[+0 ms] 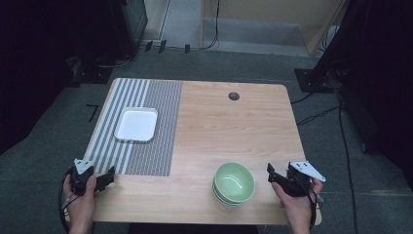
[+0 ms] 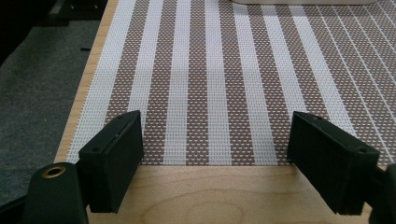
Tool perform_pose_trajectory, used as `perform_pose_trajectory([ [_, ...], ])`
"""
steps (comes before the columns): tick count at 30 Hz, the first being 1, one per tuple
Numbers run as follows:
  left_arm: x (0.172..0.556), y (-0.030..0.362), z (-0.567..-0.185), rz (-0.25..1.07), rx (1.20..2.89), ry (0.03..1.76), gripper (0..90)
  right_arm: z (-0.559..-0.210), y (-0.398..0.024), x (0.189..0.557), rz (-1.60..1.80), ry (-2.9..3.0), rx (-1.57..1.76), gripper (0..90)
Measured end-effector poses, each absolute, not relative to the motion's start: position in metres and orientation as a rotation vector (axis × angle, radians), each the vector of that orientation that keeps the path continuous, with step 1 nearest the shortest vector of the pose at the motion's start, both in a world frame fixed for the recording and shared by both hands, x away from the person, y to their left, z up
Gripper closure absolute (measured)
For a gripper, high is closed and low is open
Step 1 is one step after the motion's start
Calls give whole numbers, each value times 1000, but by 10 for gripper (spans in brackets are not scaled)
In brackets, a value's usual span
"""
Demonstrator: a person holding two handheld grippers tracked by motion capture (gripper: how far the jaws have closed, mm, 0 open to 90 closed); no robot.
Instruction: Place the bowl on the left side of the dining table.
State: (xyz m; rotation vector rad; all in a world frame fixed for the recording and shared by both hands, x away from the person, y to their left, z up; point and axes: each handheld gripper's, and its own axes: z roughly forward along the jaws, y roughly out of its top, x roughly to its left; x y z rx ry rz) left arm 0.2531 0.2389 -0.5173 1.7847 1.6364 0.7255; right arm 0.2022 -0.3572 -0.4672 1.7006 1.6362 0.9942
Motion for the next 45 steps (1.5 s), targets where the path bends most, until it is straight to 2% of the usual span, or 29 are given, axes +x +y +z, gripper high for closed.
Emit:
perform_pose_trajectory([
  [5, 253, 241, -516, 732, 1772, 1654, 169, -457, -347, 198, 1059, 1658, 1659, 308],
  [11, 251, 243, -510, 721, 1722, 1647, 169, -450, -334, 193, 1139, 1696, 1613, 510],
  [19, 245, 230, -484, 741, 1687, 1564, 169, -444, -322, 190, 1275, 1787, 1589, 678],
  [23, 241, 222, -473, 731, 1668, 1523, 169, -443, -320, 191, 1331, 1854, 1611, 675],
  [25, 240, 216, -469, 721, 1671, 1498, 169, -442, -318, 191, 1336, 1880, 1620, 645],
  [31, 237, 201, -462, 705, 1692, 1444, 169, -442, -310, 191, 1264, 1965, 1640, 659],
  [34, 237, 197, -461, 698, 1694, 1433, 169, -443, -308, 192, 1234, 1967, 1670, 682],
  [36, 237, 198, -461, 695, 1691, 1436, 169, -443, -307, 192, 1210, 1961, 1701, 766],
  [39, 237, 199, -461, 691, 1685, 1442, 169, -442, -306, 192, 1219, 1971, 1725, 835],
  [43, 237, 200, -462, 688, 1683, 1446, 170, -439, -302, 191, 1174, 1989, 1730, 829],
  [45, 237, 200, -462, 688, 1684, 1448, 169, -439, -301, 191, 1164, 1988, 1729, 868],
])
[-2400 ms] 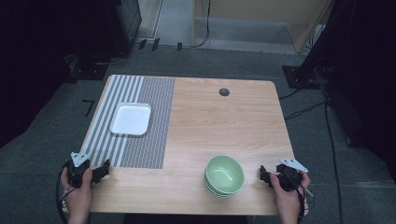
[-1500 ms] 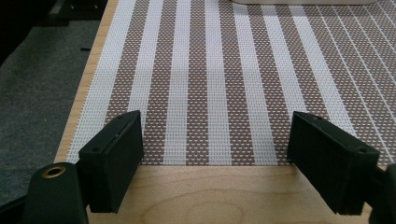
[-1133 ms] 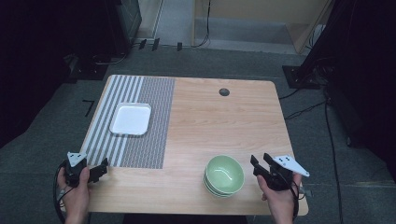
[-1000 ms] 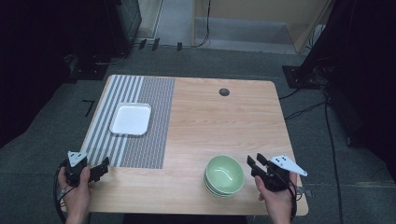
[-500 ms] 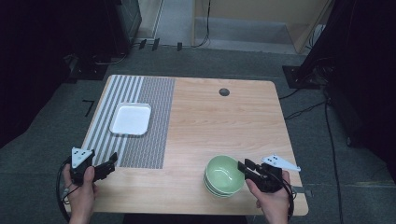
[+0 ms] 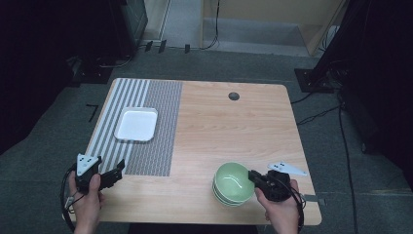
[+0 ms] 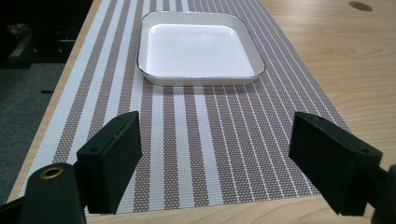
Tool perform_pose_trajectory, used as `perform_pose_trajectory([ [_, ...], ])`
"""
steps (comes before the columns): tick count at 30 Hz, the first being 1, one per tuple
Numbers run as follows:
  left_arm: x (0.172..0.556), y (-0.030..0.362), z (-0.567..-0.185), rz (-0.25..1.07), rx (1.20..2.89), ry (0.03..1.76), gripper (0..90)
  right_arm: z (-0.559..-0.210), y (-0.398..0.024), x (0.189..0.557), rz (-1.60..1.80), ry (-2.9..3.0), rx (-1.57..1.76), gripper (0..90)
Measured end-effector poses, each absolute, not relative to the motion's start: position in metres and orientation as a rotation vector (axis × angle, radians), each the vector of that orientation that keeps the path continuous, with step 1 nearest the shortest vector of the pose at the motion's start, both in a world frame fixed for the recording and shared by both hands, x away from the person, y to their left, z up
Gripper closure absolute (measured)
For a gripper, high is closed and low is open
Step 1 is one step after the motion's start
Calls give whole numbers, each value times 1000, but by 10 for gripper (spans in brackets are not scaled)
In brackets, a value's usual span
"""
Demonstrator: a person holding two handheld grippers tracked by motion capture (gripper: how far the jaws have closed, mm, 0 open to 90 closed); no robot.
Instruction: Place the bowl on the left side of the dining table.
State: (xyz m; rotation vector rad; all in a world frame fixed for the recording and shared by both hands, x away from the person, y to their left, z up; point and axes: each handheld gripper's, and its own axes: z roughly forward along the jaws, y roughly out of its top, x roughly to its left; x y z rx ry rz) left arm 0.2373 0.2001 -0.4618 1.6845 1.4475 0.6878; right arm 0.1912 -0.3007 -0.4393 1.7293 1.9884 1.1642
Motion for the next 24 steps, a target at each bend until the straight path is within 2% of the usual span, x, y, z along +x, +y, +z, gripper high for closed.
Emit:
perform_pose_trajectory([
  [5, 238, 200, -462, 687, 1685, 1449, 170, -438, -300, 189, 1181, 1982, 1671, 887],
  [12, 238, 201, -463, 684, 1677, 1460, 170, -428, -280, 175, 1101, 1923, 1319, 880],
  [16, 238, 202, -462, 683, 1673, 1458, 169, -427, -282, 179, 1093, 1973, 1412, 766],
  [24, 237, 200, -461, 682, 1677, 1452, 170, -430, -279, 185, 1016, 2037, 1525, 723],
])
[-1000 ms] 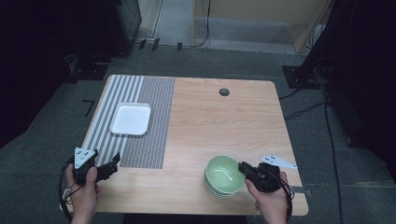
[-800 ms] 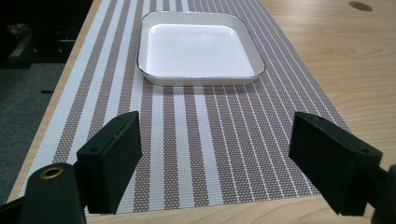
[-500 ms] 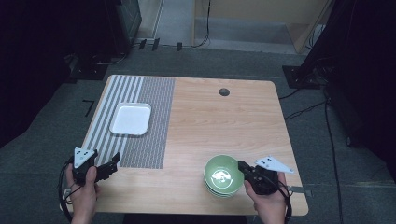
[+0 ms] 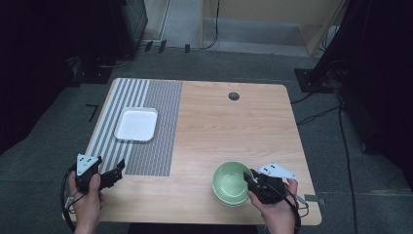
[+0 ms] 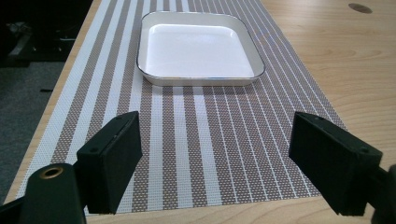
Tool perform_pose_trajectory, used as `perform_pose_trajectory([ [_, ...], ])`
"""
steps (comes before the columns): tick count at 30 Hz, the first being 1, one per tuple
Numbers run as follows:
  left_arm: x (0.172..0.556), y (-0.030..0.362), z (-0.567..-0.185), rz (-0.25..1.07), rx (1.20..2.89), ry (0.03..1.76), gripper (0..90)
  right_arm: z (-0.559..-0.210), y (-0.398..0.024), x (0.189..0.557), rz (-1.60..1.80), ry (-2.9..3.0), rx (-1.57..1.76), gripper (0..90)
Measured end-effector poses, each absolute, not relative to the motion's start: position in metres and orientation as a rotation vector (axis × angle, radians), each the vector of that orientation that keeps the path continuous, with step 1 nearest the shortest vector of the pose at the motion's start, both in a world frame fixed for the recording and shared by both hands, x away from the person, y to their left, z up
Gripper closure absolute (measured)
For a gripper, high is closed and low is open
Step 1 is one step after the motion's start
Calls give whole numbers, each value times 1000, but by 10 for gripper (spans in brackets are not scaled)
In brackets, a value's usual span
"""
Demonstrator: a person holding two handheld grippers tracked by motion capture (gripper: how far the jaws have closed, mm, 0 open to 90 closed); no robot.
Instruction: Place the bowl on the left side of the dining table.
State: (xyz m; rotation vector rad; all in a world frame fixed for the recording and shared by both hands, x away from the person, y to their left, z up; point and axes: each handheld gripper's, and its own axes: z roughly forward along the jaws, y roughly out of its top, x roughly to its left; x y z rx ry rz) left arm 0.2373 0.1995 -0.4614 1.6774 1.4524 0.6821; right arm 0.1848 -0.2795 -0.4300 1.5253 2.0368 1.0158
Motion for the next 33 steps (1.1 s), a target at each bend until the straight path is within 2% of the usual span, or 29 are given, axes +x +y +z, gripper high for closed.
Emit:
perform_pose_trajectory([
  [4, 238, 197, -462, 679, 1683, 1451, 169, -432, -278, 185, 982, 2013, 1530, 820],
  [8, 238, 195, -463, 676, 1689, 1449, 169, -435, -274, 184, 949, 1994, 1486, 847],
  [13, 238, 197, -463, 677, 1687, 1457, 170, -436, -268, 176, 981, 1955, 1253, 844],
  [19, 239, 197, -464, 672, 1688, 1457, 170, -437, -272, 181, 1008, 1980, 1323, 835],
  [20, 238, 195, -464, 668, 1690, 1453, 170, -437, -272, 183, 1014, 2006, 1361, 786],
  [22, 238, 192, -463, 663, 1685, 1446, 170, -437, -270, 183, 982, 2014, 1368, 778],
  [24, 237, 190, -461, 652, 1678, 1432, 169, -438, -268, 183, 951, 1994, 1366, 834],
  [33, 234, 177, -458, 644, 1681, 1383, 169, -436, -268, 176, 1012, 1936, 1296, 844],
])
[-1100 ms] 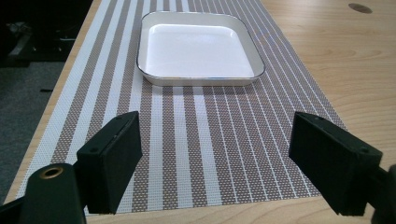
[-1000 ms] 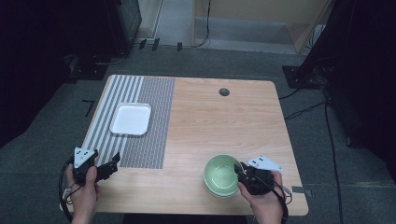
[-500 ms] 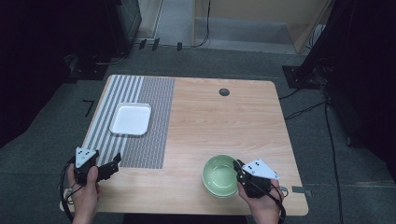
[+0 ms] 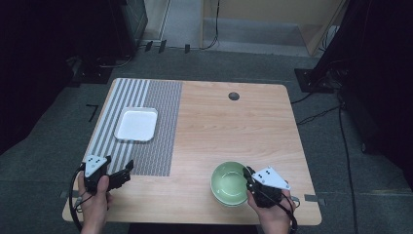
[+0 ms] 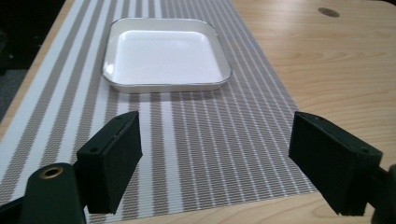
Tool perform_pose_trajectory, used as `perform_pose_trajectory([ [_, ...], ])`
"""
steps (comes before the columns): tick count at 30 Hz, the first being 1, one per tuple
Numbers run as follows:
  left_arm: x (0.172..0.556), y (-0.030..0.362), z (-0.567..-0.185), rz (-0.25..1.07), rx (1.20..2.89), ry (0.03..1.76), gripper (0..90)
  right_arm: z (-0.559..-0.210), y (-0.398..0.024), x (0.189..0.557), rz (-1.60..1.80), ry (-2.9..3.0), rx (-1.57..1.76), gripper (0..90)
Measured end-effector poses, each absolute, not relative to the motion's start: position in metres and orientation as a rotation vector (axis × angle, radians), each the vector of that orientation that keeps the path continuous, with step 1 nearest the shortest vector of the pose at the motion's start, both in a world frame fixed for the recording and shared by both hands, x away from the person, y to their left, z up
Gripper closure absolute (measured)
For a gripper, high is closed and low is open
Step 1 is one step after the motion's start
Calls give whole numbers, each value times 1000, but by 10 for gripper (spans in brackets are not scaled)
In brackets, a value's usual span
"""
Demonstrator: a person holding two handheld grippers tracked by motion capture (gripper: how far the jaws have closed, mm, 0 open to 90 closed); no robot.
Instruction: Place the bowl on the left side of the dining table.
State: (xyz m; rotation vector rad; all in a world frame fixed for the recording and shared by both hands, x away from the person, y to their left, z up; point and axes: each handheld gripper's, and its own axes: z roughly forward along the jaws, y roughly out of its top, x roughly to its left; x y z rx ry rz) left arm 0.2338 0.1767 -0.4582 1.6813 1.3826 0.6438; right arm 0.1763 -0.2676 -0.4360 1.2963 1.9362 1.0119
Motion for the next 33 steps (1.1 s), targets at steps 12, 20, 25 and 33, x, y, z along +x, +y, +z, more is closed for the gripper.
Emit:
perform_pose_trajectory([
  [12, 224, 147, -434, 661, 1631, 1286, 169, -416, -266, 164, 1130, 1768, 1193, 844],
  [20, 231, 124, -406, 652, 1600, 1216, 147, -395, -263, 171, 1172, 1722, 1161, 844],
  [25, 236, 111, -393, 632, 1564, 1174, 147, -385, -254, 182, 1197, 1705, 1137, 844],
  [33, 223, 95, -389, 586, 1582, 1103, 148, -382, -238, 192, 1235, 1689, 1120, 845],
])
